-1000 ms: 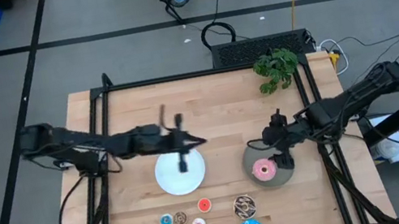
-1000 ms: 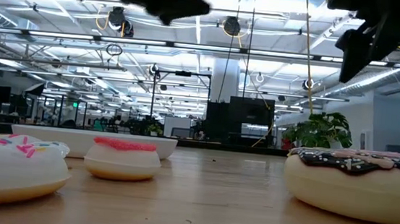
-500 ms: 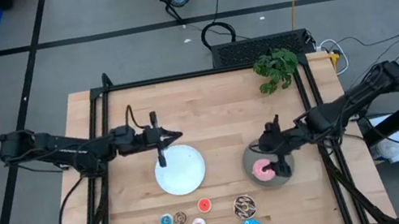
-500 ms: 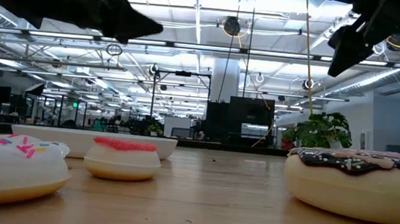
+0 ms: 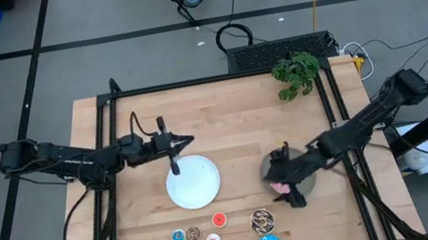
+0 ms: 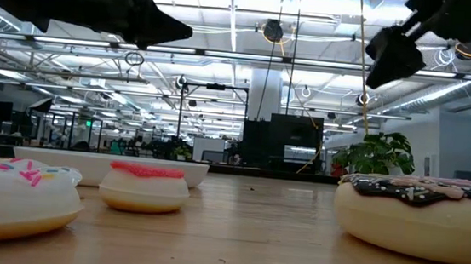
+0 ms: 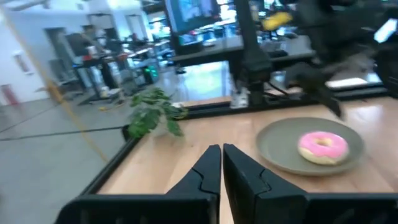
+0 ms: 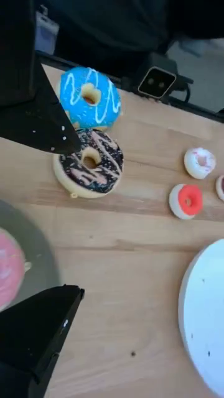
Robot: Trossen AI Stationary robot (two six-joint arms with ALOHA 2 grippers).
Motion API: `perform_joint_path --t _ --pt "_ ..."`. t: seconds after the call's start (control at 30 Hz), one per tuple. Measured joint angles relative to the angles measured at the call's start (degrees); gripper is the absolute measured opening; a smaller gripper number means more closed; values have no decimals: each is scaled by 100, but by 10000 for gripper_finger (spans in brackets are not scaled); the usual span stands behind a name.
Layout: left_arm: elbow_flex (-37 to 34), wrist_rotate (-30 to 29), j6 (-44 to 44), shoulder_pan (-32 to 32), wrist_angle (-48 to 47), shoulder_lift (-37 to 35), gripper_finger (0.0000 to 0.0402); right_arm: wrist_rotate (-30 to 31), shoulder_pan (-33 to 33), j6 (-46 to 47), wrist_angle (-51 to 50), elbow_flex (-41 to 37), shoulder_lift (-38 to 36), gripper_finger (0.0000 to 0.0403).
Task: Pick & Place donuts
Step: Put the large black donut on the gray plate
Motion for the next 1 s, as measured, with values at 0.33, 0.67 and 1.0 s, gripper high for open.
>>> perform_joint_path --t 0.33,0.67,1.0 --pt "0 -135 -87 -7 -52 2 32 -158 126 -230 -2506 2721 1937 314" --pt "0 -137 -68 -7 -215 4 33 219 272 -1158 -2866 3601 2480 313" --pt "2 -138 94 -6 -212 4 33 713 430 -1360 -2787 3463 2917 313"
